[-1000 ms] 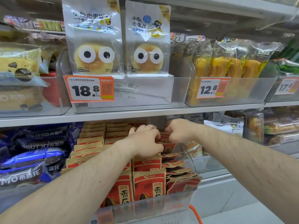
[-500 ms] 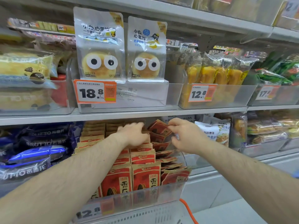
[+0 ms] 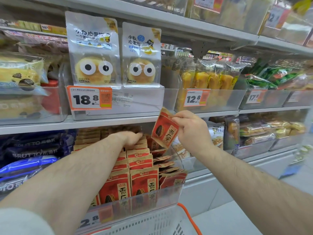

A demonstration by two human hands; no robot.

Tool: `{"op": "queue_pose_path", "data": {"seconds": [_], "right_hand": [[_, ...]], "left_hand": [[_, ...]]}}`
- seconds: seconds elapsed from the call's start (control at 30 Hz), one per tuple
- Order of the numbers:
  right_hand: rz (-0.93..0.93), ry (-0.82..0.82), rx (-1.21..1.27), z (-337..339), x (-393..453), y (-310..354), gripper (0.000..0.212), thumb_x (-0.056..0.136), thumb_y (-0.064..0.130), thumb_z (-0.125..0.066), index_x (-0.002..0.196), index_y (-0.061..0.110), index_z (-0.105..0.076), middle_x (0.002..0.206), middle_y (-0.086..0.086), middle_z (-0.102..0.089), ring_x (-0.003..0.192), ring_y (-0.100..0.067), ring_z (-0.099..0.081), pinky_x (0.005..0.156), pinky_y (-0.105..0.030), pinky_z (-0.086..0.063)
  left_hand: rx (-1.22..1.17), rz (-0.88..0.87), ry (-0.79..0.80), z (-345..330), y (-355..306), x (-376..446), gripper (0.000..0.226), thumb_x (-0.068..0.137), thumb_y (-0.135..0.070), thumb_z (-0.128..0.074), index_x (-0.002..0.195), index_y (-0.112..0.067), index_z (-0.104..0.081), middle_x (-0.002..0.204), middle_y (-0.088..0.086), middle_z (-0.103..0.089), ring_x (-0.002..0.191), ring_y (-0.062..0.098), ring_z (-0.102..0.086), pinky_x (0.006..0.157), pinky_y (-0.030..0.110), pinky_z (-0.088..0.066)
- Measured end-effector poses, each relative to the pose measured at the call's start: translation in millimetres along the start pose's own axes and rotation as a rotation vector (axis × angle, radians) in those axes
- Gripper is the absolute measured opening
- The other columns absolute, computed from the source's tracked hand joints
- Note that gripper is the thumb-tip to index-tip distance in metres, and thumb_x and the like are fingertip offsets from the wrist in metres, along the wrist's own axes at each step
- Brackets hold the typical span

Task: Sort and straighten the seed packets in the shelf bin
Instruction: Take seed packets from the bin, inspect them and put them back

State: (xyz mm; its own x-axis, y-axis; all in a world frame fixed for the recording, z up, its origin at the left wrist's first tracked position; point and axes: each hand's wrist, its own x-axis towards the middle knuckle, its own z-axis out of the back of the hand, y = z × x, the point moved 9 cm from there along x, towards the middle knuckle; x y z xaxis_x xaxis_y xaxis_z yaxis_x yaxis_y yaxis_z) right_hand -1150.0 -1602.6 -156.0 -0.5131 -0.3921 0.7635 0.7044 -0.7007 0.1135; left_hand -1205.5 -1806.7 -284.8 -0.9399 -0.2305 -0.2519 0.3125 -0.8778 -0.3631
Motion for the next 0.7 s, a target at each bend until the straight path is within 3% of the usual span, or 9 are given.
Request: {"op": "queue_pose_path", "data": {"seconds": [0.2,0.3,0.37,0.43,0.5,0.53,0.6,0.7], "right_hand": [[-0.082,-0.017,0.065,17,-4,5,0.022,0.078,-0.007,-0.065,0.091,0.004,-0.079,0.095,-0.007,-0.073,0.090,-0.027,-0.067,0.088,-0.039,-0.056],[-0.156,-0.054,0.116,29,-3,10,0.023,0.083,-0.007,-0.060,0.092,0.004,-0.079,0.096,-0.005,-0.072,0.093,-0.024,-0.065,0.090,-0.035,-0.053],[-0.195,-0.075,0.154,38,-2,16,0.024,0.085,-0.008,-0.057,0.090,0.003,-0.078,0.095,-0.005,-0.071,0.093,-0.020,-0.063,0.089,-0.028,-0.049],[-0.249,-0.074,0.201,45,-2,22,0.024,0.087,-0.007,-0.055,0.090,0.003,-0.077,0.094,-0.003,-0.069,0.091,-0.015,-0.059,0.086,-0.021,-0.045],[-0.308,-0.077,0.261,50,-3,26,0.025,0.088,-0.006,-0.054,0.090,0.005,-0.077,0.090,0.002,-0.066,0.088,-0.011,-0.057,0.081,-0.016,-0.042],[-0.341,-0.067,0.293,50,-4,27,0.026,0.089,-0.004,-0.053,0.089,0.008,-0.077,0.087,0.006,-0.064,0.087,-0.009,-0.056,0.078,-0.013,-0.041],[-0.396,-0.040,0.353,48,-5,30,0.029,0.091,-0.001,-0.052,0.086,0.015,-0.075,0.084,0.013,-0.061,0.087,-0.008,-0.056,0.074,-0.009,-0.039],[-0.425,-0.066,0.436,53,-5,41,0.030,0.092,0.003,-0.054,0.083,0.027,-0.070,0.083,0.019,-0.063,0.086,-0.007,-0.061,0.078,-0.022,-0.050]], "left_hand": [[0.019,-0.044,-0.048,6,1,-11,0.068,0.103,-0.059,-0.028,0.155,-0.015,-0.033,0.162,0.009,-0.031,0.149,0.029,-0.028,0.123,0.046,-0.020],[0.075,-0.087,-0.100,9,-8,-27,0.066,0.103,-0.061,-0.022,0.157,-0.025,-0.029,0.163,0.005,-0.029,0.151,0.029,-0.023,0.121,0.057,-0.005],[0.027,-0.157,-0.125,13,-21,-40,0.062,0.103,-0.059,-0.019,0.153,-0.028,-0.037,0.160,0.001,-0.037,0.149,0.028,-0.028,0.119,0.060,-0.003],[-0.235,-0.250,-0.152,22,-34,-58,0.058,0.104,-0.054,-0.022,0.136,-0.022,-0.058,0.144,0.004,-0.057,0.135,0.029,-0.048,0.116,0.057,-0.021],[-0.639,-0.313,-0.166,32,-42,-83,0.059,0.106,-0.047,-0.023,0.112,-0.011,-0.070,0.114,0.008,-0.072,0.110,0.028,-0.064,0.097,0.042,-0.047],[-0.793,-0.326,-0.168,36,-44,-98,0.060,0.108,-0.046,-0.021,0.105,-0.011,-0.071,0.103,0.006,-0.074,0.100,0.024,-0.066,0.087,0.036,-0.050],[-0.950,-0.387,-0.174,43,-50,-125,0.060,0.109,-0.047,-0.021,0.103,-0.014,-0.071,0.098,0.006,-0.074,0.094,0.020,-0.067,0.083,0.032,-0.051],[-1.044,-0.512,-0.213,54,-56,-153,0.036,0.108,-0.035,-0.040,0.105,-0.015,-0.070,0.095,0.003,-0.076,0.088,0.016,-0.071,0.078,0.029,-0.056]]}}
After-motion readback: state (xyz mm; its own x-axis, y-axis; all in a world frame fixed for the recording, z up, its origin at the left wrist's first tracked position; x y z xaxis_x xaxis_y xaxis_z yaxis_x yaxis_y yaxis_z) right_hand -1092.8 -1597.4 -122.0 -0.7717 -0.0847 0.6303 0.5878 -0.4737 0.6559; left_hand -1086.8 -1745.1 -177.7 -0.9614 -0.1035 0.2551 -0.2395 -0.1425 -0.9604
